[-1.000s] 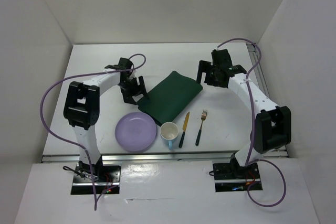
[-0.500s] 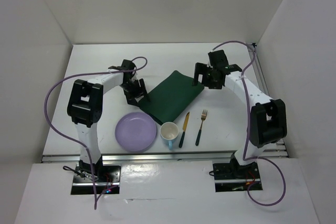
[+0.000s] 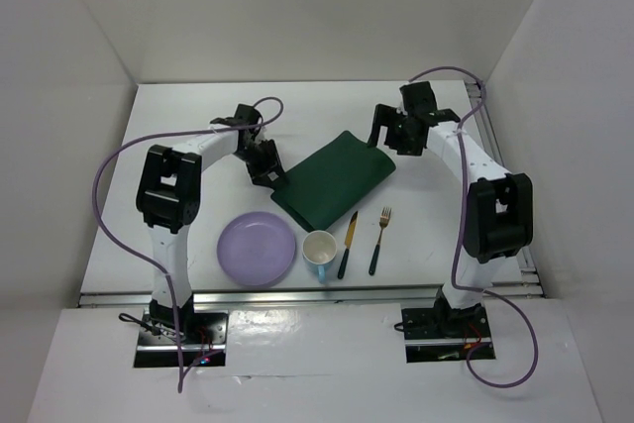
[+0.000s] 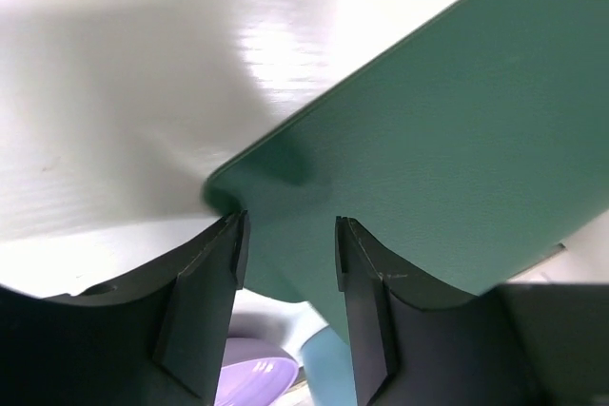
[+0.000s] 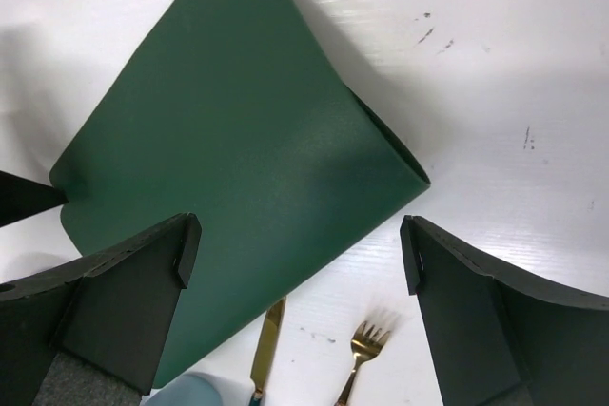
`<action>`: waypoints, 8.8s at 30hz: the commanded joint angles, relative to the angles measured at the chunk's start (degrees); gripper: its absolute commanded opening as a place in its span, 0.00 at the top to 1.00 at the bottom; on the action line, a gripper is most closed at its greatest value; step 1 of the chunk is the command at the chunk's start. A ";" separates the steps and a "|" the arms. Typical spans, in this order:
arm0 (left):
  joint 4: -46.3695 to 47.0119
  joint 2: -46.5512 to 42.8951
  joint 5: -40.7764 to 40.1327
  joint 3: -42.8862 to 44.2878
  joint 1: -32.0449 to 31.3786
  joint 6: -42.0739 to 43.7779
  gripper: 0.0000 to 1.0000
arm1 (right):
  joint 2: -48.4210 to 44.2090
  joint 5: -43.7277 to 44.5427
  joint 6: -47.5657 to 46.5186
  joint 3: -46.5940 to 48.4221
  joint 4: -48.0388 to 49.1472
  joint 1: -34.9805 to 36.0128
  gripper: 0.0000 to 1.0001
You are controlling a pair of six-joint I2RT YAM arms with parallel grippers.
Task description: Set the dinner table for one person
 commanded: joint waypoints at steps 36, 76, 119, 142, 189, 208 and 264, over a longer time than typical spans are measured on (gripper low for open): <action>17.13 -19.17 1.17 -22.08 -7.64 -22.63 0.13 | -8.51 0.99 -0.70 -4.17 0.19 -2.44 0.00; 21.18 -15.04 -0.84 -22.96 -9.84 -24.83 0.23 | -9.04 0.46 -1.23 -3.12 -0.86 -2.96 0.00; 6.06 -11.52 -7.88 32.49 -9.84 -1.98 1.00 | -21.79 -12.73 9.38 -8.65 12.04 10.55 0.00; 7.20 -15.56 -9.54 30.91 -10.37 -1.99 1.00 | -14.05 26.82 32.26 -9.01 12.86 31.58 0.28; 11.51 -43.84 -6.28 -15.47 1.67 0.21 1.00 | -34.88 33.61 -2.64 -32.37 24.46 31.05 1.00; 10.98 -33.60 -8.49 2.84 0.72 -2.50 1.00 | -20.73 5.81 3.09 -11.21 12.24 28.14 0.00; 11.58 -21.96 -4.44 22.69 -1.93 -5.06 1.00 | -12.89 40.46 -55.11 -12.06 66.15 27.45 1.00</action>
